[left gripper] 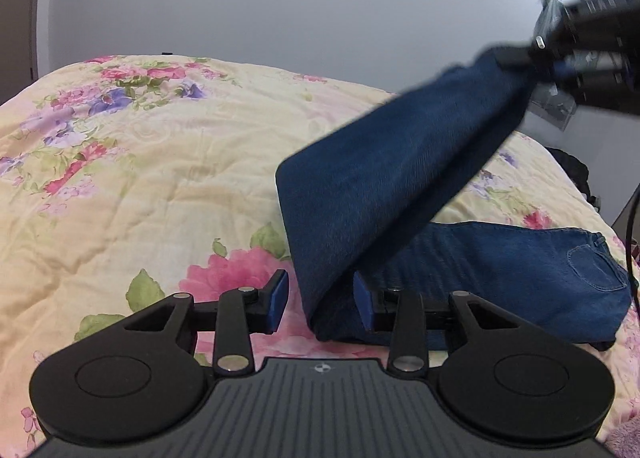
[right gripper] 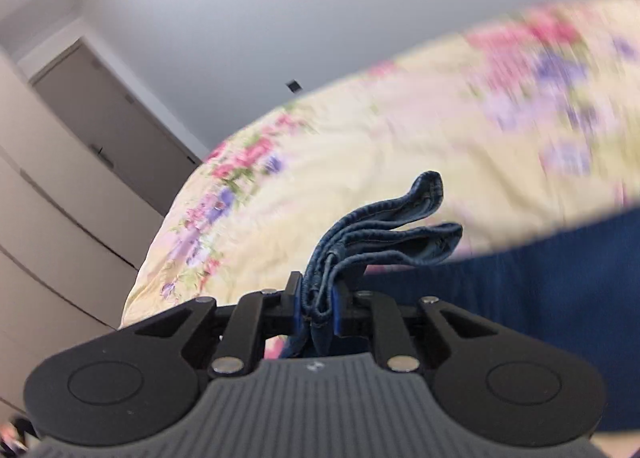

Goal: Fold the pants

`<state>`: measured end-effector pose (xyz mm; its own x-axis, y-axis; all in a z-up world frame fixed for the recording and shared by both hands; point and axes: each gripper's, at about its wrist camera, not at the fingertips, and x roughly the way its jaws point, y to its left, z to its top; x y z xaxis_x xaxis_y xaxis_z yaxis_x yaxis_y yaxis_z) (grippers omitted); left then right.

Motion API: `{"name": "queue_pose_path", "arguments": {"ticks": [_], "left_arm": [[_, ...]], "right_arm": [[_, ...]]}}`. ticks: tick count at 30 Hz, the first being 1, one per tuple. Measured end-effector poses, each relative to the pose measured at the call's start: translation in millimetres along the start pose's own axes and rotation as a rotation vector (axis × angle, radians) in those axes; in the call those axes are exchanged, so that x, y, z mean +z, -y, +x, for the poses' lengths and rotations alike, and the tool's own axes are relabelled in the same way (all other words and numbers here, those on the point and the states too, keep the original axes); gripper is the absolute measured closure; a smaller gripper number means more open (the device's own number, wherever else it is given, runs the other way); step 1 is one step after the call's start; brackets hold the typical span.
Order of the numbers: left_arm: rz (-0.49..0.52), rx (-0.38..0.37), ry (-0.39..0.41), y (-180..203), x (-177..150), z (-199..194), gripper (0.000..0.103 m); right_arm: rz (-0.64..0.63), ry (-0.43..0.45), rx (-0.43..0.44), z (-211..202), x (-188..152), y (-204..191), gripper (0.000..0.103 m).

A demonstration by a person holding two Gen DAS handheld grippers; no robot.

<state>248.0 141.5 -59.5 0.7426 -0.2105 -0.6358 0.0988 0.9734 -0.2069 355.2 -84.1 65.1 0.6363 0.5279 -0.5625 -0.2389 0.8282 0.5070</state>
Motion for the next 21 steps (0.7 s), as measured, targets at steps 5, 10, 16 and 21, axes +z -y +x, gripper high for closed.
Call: {"name": "queue_pose_path", "arguments": {"ticks": [5, 10, 16, 21], "left_arm": [[0.001, -0.03, 0.023, 19.9, 0.9, -5.5, 0.06], [-0.009, -0.07, 0.014, 44.5, 10.9, 9.7, 0.06], [0.009, -0.113, -0.032, 94.4, 20.4, 53.7, 0.067], [0.027, -0.147, -0.099, 137.2, 17.7, 103.6, 0.072]], "right_arm": [[-0.196, 0.115, -0.069, -64.9, 69.0, -58.9, 0.094], [-0.272, 0.25, -0.203, -158.2, 123.7, -46.3, 0.094], [-0.239, 0.329, -0.361, -248.8, 151.3, 60.0, 0.094], [-0.086, 0.303, -0.451, -287.8, 131.9, 216.4, 0.094]]}}
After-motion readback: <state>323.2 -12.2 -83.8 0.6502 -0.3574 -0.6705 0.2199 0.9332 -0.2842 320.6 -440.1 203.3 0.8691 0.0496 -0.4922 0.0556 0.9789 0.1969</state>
